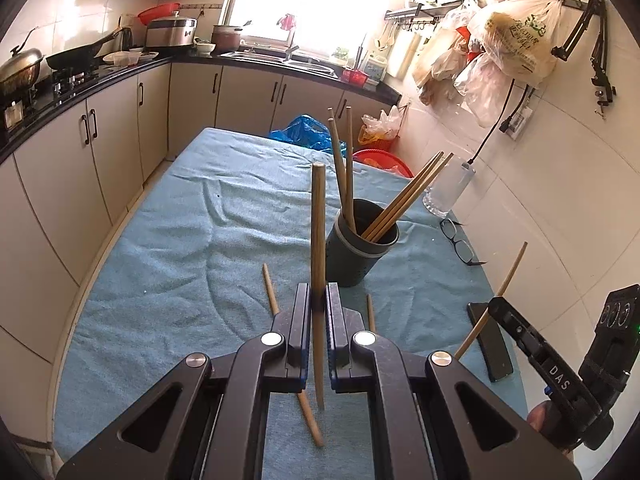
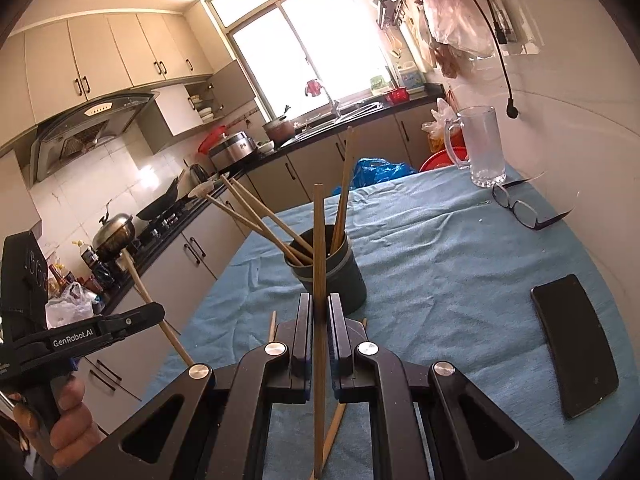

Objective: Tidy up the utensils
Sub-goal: 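Lift the held chopsticks upright with both tools toward the black cup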

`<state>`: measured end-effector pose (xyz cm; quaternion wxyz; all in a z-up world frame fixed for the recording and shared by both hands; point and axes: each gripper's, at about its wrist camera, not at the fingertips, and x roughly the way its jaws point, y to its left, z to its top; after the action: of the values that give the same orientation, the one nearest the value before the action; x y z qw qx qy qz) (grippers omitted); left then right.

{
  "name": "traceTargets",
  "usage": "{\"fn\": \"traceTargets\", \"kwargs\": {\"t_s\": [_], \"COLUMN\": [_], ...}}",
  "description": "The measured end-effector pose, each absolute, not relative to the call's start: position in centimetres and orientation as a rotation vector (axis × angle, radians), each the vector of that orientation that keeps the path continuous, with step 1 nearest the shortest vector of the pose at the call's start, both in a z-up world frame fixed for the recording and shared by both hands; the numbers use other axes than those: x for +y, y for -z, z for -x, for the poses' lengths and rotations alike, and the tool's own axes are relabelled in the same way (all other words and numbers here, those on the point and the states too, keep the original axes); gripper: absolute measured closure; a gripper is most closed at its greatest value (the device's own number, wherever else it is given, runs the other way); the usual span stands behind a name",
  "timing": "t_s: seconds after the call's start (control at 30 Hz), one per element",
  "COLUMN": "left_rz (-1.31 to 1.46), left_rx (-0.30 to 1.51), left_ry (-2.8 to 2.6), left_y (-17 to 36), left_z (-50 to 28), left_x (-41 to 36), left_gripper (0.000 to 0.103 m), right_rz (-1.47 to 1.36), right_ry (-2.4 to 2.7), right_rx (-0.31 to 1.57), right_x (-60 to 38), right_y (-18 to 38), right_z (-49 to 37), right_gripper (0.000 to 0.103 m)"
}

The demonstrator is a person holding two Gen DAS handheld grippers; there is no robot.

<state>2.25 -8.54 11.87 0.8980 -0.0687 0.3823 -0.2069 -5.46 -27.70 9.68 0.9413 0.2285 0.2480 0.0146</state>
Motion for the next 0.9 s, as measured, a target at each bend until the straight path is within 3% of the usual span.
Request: {"fn": "traceTargets", "kwargs": {"t_s": [0.9], "left_rz": [0.136], "left_rx": [0.776], "left_ry": [0.446], "left_y": [-13.2], "left_z": [-2.1], "left_x": [-9.0], "left_gripper": [0.097], "right_rz": [-0.481], "right_ry": [0.000], "right_rx": [0.453], "right_x": [-28.5], "right_y": [-11.9], "right_z": [6.5], "right_gripper": [0.096]}}
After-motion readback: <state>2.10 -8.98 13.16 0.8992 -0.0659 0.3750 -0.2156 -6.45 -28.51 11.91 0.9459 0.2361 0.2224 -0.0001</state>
